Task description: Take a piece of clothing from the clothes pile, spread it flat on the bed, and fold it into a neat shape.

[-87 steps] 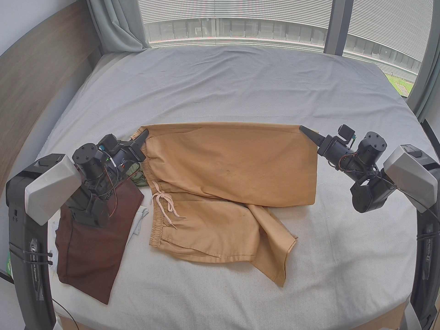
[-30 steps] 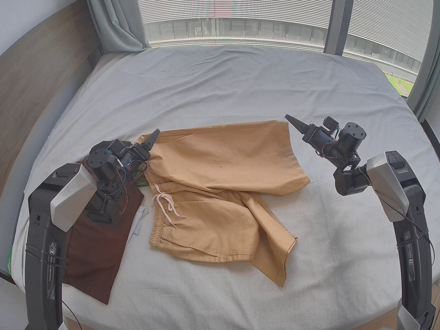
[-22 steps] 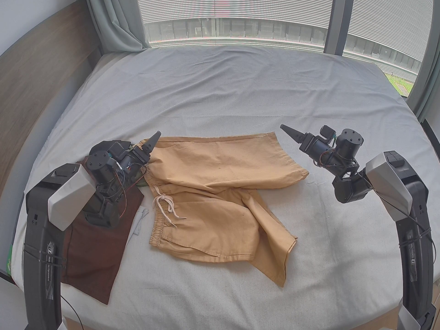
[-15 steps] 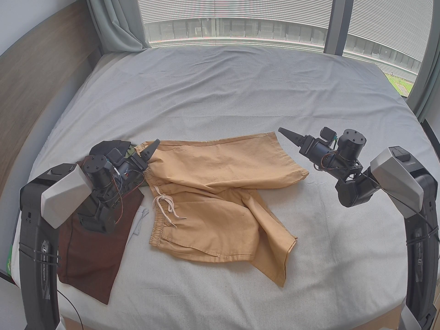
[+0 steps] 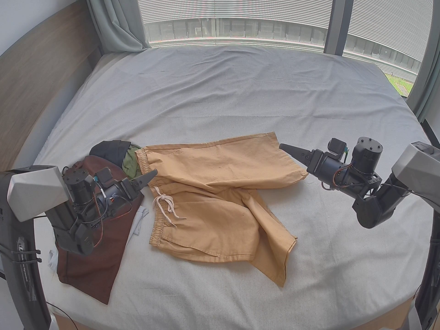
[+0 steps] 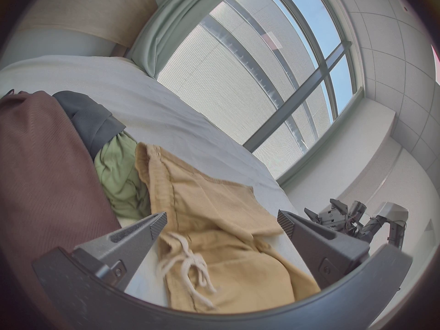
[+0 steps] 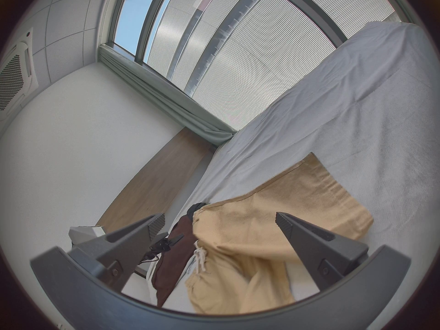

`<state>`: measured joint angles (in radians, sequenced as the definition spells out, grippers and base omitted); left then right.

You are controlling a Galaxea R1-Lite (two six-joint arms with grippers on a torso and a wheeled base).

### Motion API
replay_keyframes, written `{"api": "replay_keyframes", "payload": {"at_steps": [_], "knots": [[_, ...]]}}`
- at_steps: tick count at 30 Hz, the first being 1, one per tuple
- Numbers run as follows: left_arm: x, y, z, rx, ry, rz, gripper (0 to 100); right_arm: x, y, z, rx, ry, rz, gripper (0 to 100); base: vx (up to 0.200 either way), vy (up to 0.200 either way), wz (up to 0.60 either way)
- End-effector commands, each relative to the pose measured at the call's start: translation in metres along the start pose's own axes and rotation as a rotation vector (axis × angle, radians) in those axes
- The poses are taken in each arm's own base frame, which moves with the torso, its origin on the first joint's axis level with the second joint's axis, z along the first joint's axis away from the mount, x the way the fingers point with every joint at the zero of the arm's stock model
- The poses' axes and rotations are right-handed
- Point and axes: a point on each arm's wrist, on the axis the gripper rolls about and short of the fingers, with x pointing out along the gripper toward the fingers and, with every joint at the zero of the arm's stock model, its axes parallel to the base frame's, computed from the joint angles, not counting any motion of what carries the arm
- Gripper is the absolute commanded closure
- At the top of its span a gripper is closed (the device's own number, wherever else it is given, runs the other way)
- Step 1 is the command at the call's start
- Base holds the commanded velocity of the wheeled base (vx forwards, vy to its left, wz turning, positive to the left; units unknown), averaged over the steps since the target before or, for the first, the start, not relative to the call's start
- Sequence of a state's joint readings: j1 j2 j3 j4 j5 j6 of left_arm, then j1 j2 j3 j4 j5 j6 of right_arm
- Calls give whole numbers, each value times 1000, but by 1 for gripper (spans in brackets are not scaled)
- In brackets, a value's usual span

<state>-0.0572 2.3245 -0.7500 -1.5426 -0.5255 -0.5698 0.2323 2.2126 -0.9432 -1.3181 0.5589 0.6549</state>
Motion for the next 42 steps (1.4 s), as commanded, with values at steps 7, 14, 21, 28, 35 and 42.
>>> {"api": "replay_keyframes", "payload": {"at_steps": [7,14,21,28,35,42], "knots": [[-63,-29,0,127,154,-135,0,-69,79,-12,-35,58,62,0,0,0,0],[-75,-27,-12,264,206,-177,0,-78,81,-20,-13,73,68,0,0,0,0],[-83,-30,-16,327,230,-228,0,-80,81,-26,-1,95,61,0,0,0,0],[-87,-33,-20,381,240,-237,0,-88,79,-30,21,122,32,0,0,0,0],[-87,-32,-20,399,237,-237,0,-93,68,-42,106,227,-64,0,0,0,0],[-86,-32,-20,402,237,-240,0,-99,56,-45,169,277,-150,0,0,0,0]]}}
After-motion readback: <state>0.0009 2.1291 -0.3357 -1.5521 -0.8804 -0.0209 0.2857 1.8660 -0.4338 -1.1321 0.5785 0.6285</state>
